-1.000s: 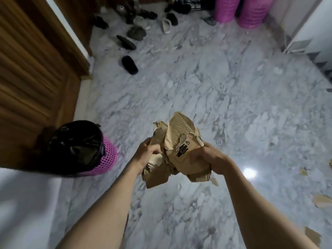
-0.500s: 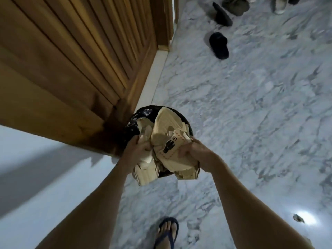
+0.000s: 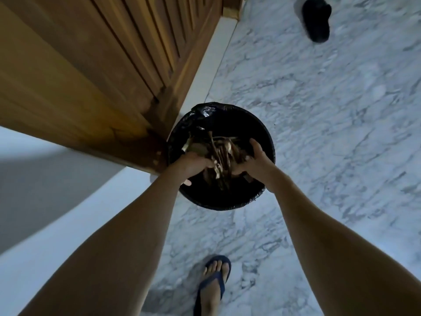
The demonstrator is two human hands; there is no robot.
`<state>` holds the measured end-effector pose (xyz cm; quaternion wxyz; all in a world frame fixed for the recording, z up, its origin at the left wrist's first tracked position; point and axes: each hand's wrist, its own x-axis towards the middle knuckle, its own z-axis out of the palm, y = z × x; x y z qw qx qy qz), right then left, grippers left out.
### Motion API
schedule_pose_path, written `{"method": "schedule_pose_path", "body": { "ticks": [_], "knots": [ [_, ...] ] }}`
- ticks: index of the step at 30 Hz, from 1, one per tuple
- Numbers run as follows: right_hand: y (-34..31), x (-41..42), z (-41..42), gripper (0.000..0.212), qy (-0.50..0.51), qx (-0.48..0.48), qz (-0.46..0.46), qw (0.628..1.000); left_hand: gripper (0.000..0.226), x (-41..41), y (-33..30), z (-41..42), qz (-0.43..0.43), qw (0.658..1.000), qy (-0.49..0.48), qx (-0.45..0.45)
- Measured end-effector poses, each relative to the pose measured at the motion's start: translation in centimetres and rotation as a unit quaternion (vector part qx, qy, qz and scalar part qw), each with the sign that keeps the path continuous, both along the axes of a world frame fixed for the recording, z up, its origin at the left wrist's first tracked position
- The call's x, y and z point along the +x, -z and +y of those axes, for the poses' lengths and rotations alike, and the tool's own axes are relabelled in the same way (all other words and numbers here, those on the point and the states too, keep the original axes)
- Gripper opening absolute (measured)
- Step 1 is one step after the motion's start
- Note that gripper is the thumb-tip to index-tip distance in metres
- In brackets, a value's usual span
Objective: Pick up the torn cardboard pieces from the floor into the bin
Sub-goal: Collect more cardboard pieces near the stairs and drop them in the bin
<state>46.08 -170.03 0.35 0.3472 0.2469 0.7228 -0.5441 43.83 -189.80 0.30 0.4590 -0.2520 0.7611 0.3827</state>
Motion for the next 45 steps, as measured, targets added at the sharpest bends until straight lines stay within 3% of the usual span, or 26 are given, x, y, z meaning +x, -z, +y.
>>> {"method": "schedule_pose_path", "body": {
  "ticks": [3, 5, 11, 14, 17, 20, 28, 33, 37, 45],
  "knots": [
    [-0.8, 1.9, 1.0, 0.107, 0.062, -0.051, 0.004, 0.997, 0.028, 0.5, -0.8, 0.6, 0.037, 0.999, -0.016, 0.010],
    [-1.3, 3.3, 2.0, 0.097, 0.094, -0.071, 0.014, 0.993, 0.016, 1.3, -1.6, 1.8, 0.076, 0.995, -0.047, 0.036],
    [-4.5, 10.3, 7.2, 0.084, 0.185, -0.094, 0.032, 0.978, 0.056, 6.3, -4.0, 10.4, 0.176, 0.983, 0.031, 0.030],
    [-5.6, 16.3, 11.9, 0.081, 0.267, -0.061, 0.062, 0.960, 0.057, 11.6, -5.4, 18.2, 0.178, 0.978, 0.082, 0.067],
    [-6.0, 24.4, 18.4, 0.081, 0.346, -0.032, 0.073, 0.935, 0.074, 18.4, -5.4, 26.6, 0.165, 0.967, 0.179, 0.075],
    [-6.3, 33.6, 25.1, 0.076, 0.404, -0.007, 0.060, 0.913, 0.061, 26.3, -5.4, 34.4, 0.139, 0.950, 0.262, 0.092],
    [-6.4, 68.5, 40.6, 0.069, 0.582, 0.037, -0.053, 0.810, 0.061, 55.1, -4.4, 54.5, 0.055, 0.852, 0.509, 0.110],
    [-5.3, 84.6, 43.8, 0.068, 0.654, -0.011, -0.127, 0.746, 0.068, 65.8, -2.8, 60.1, 0.009, 0.777, 0.627, 0.047],
    [-4.1, 89.2, 43.4, 0.067, 0.686, -0.054, -0.111, 0.717, 0.068, 69.0, -0.9, 61.7, 0.016, 0.738, 0.674, 0.008],
    [0.1, 83.7, 43.9, 0.070, 0.698, -0.099, -0.084, 0.704, 0.070, 66.1, 3.0, 62.5, 0.055, 0.723, 0.688, -0.036]
  ]
}}
